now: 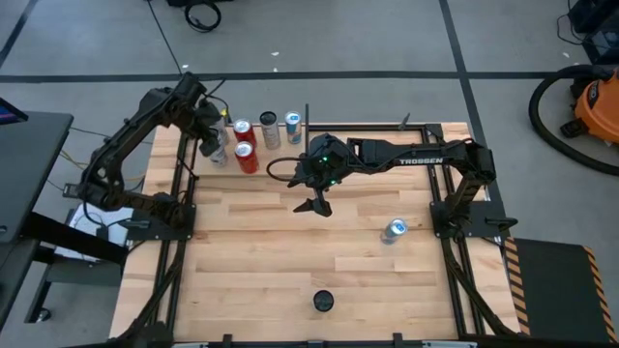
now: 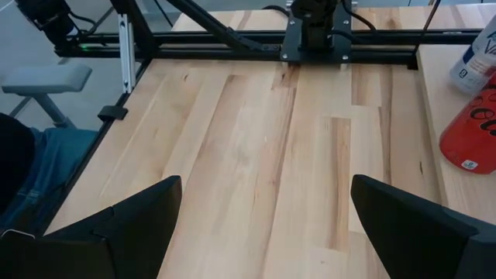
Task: Place canned beverage on shelf
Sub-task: Put the blue-white soda can on the shelf aligned with the other blue-white soda can
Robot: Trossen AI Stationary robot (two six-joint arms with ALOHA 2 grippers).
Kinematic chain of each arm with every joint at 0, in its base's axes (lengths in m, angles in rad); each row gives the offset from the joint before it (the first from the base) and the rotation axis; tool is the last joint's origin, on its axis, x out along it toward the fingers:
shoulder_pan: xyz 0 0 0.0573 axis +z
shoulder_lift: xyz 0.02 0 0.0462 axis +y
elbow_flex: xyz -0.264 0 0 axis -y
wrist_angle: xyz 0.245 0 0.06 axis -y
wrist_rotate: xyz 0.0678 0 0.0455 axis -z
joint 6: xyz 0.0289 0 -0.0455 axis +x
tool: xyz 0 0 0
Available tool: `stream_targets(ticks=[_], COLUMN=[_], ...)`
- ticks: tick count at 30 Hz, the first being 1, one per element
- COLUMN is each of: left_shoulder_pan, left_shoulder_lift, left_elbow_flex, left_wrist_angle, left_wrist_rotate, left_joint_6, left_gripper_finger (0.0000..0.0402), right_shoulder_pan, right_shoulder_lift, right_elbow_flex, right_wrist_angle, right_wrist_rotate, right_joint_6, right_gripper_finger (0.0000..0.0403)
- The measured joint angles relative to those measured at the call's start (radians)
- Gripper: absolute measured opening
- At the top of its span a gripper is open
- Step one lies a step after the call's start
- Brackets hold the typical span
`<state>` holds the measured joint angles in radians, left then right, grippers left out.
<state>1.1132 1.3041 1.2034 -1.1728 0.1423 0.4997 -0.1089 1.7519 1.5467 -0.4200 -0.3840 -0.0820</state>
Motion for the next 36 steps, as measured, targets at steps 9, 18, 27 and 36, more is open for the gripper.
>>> stream_targets(ticks=[9,18,27,36], left_shoulder_pan=[0.017,0.018,0.018,0.014], left_shoulder_lift=[0.02,0.019,0.015,-0.064], left_elbow_flex=[0.0,0.0,0.0,0.002], left_wrist_angle=[0.015,0.021,0.042,0.047], left_wrist_rotate=[0.068,-0.003,-0.002,-0.008], left_joint_6=[-0.009,-0.01,-0.017,-0.025], left_gripper_finger=[0.0271,0.031,0.0313,0.0313], right_shoulder_pan=[0.0,0.0,0.0,0.0], right_shoulder_lift=[0.0,0.0,0.0,0.0], right_elbow_flex=[0.0,0.0,0.0,0.0], right_wrist_angle=[0.0,0.001,0.001,0.001], right_wrist_rotate=[0.0,0.0,0.0,0.0], right_joint_6=[0.003,0.003,0.003,0.002], right_gripper_finger=[0.0385,0.0385,0.0385,0.0385])
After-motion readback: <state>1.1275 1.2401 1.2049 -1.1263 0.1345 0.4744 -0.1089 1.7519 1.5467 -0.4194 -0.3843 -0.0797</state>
